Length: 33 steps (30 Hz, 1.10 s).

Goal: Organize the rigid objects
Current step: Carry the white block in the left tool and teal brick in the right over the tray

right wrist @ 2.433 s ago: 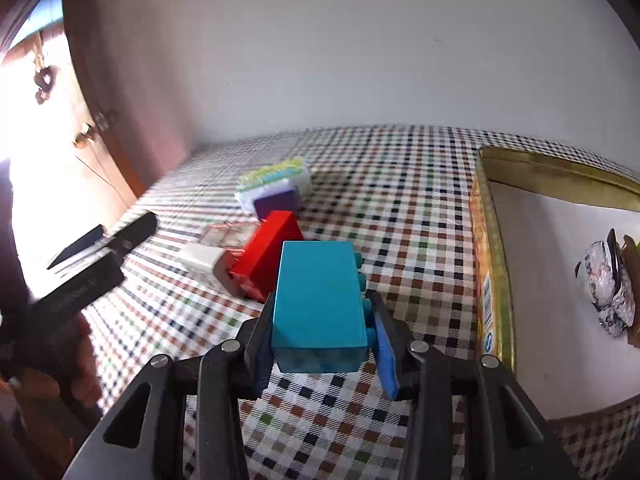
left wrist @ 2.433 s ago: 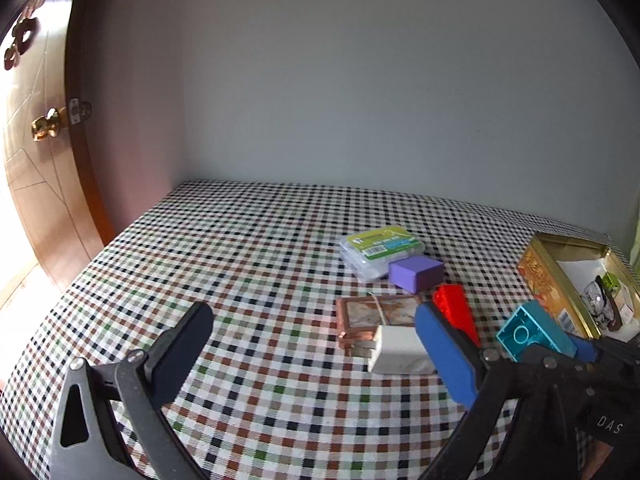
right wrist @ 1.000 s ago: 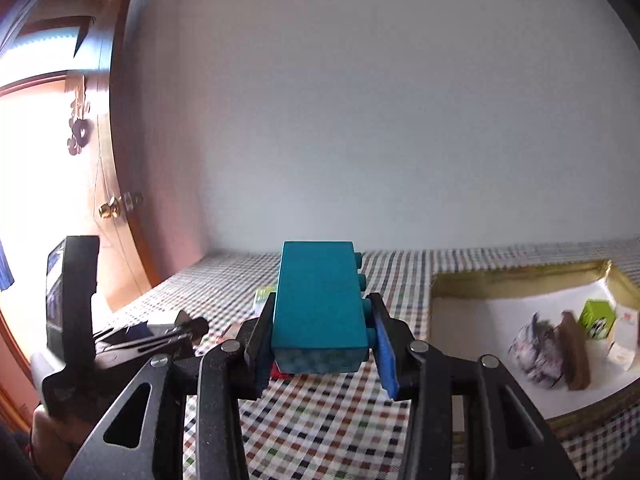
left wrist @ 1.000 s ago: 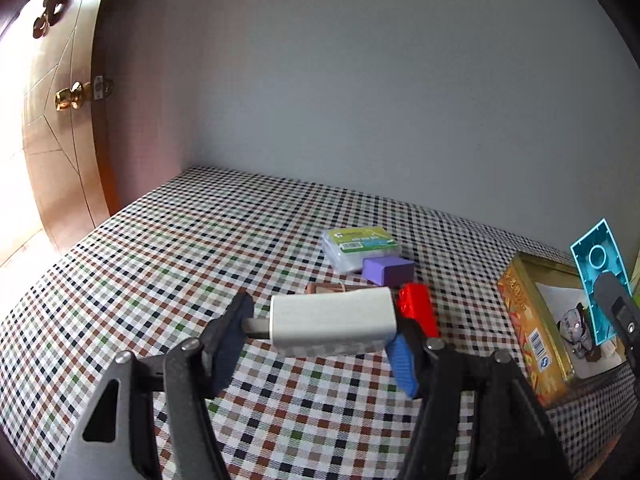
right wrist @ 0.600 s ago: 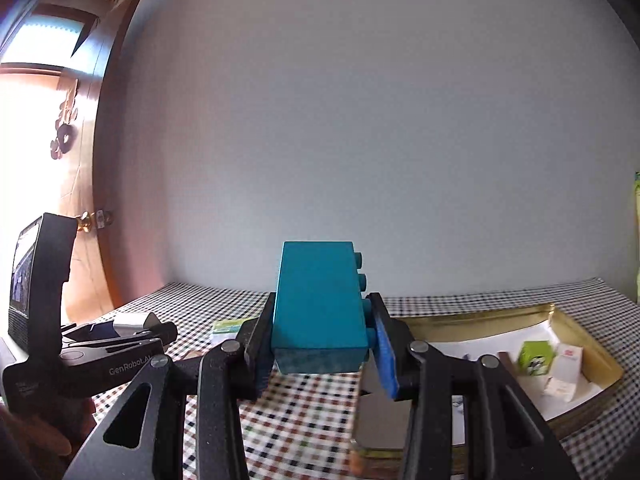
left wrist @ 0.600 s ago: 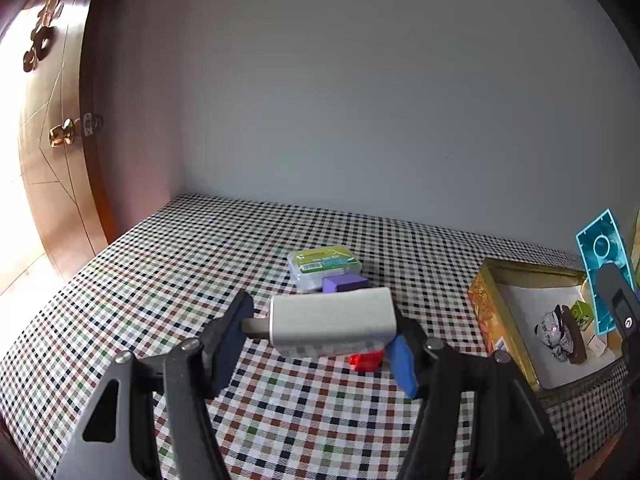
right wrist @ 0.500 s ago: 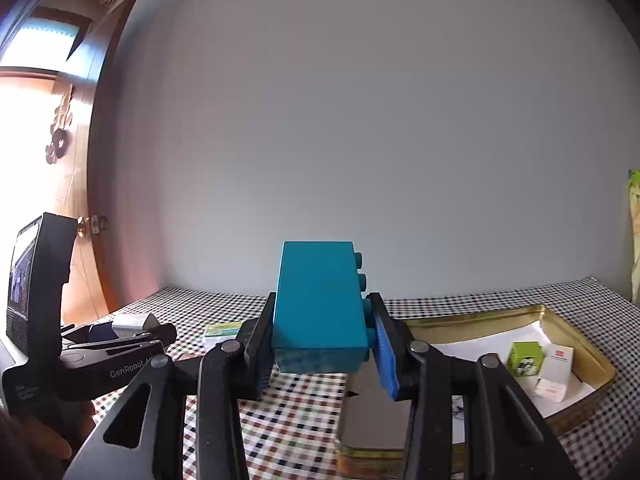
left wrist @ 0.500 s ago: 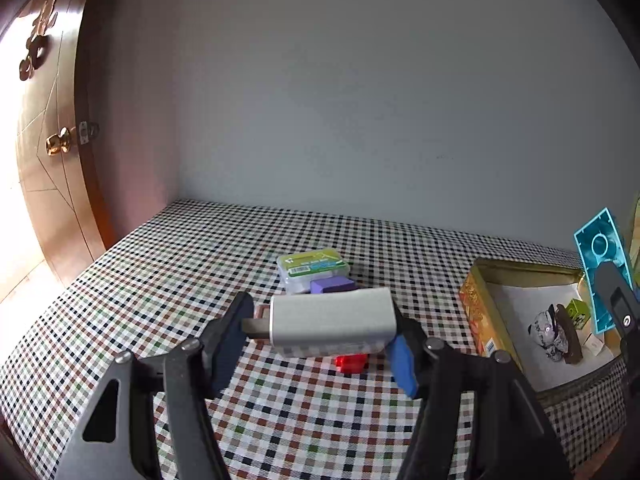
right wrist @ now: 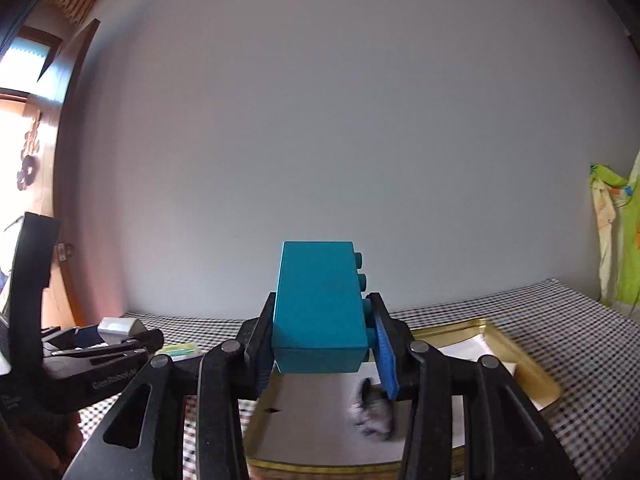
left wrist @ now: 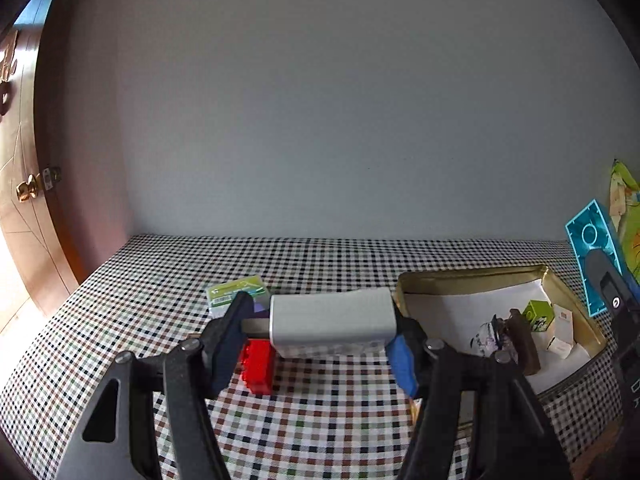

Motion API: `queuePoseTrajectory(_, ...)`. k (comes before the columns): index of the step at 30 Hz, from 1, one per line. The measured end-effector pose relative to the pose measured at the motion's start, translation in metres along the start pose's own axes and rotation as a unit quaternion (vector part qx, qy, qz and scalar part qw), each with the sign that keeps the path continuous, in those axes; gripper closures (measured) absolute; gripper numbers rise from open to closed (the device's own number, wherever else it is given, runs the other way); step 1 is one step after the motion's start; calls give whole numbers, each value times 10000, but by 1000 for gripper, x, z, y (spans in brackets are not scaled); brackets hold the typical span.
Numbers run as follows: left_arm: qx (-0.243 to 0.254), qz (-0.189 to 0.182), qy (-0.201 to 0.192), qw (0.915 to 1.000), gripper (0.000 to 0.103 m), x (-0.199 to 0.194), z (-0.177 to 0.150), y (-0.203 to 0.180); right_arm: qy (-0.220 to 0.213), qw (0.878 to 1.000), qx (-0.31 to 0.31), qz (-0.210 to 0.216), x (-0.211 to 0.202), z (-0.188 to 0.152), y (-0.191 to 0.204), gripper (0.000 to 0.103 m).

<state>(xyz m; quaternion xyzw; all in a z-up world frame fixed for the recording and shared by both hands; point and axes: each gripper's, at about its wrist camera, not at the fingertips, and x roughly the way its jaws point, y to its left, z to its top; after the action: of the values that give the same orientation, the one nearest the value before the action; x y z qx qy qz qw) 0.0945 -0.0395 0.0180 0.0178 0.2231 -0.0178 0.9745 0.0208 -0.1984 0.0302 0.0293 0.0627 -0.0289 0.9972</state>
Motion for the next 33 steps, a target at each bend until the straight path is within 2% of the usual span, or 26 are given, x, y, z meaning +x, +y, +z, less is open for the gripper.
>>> queuePoseTrajectory(19, 323, -420, 19, 9986, 41, 22, 13, -82, -18, 9955, 104, -944, 8, 8, -98, 58)
queuePoseTrajectory(26, 506, -575, 116, 9970, 40, 35, 16, -112, 61, 9935, 140, -1128, 15, 14, -117, 58)
queuePoseTrajectory(29, 571, -573, 202, 9965, 41, 44, 13, -125, 169, 9928, 136, -1176, 23, 14, -121, 58)
queuePoseTrajectory(33, 621, -557, 351, 9959, 41, 57, 7, -135, 557, 9924, 143, -1091, 39, 7, -122, 58)
